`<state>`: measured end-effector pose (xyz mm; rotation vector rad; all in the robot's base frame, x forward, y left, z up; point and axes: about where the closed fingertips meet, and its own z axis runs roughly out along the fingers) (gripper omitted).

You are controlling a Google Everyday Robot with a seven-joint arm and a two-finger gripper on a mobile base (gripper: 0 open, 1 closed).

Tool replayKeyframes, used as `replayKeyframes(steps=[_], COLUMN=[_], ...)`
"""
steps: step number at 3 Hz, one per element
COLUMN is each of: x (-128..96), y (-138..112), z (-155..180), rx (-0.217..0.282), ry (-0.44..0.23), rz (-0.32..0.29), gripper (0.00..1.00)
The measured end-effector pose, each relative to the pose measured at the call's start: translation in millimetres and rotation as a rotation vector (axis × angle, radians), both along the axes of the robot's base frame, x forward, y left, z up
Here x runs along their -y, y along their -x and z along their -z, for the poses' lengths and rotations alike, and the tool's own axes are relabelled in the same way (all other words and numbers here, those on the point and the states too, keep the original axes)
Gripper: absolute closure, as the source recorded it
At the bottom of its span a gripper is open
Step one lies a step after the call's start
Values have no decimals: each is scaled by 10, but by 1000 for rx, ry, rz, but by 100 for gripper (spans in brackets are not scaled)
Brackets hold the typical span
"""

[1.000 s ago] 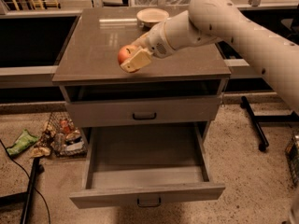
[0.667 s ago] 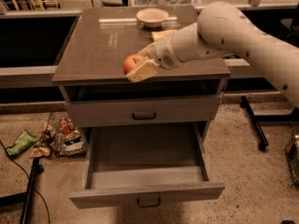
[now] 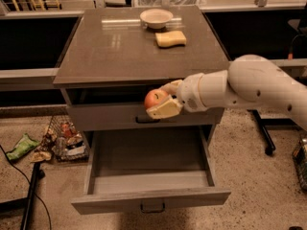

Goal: Place apple into middle drawer

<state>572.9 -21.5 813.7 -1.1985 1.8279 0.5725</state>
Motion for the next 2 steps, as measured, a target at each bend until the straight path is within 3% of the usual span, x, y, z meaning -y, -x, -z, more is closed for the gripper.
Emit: replayKeyframes(steps=[1,2], x=[257,409], y=[228,321], z=[447,874], rx=[-35,-77], ry=[-51,-59], rz=[72,118], gripper=[100,100])
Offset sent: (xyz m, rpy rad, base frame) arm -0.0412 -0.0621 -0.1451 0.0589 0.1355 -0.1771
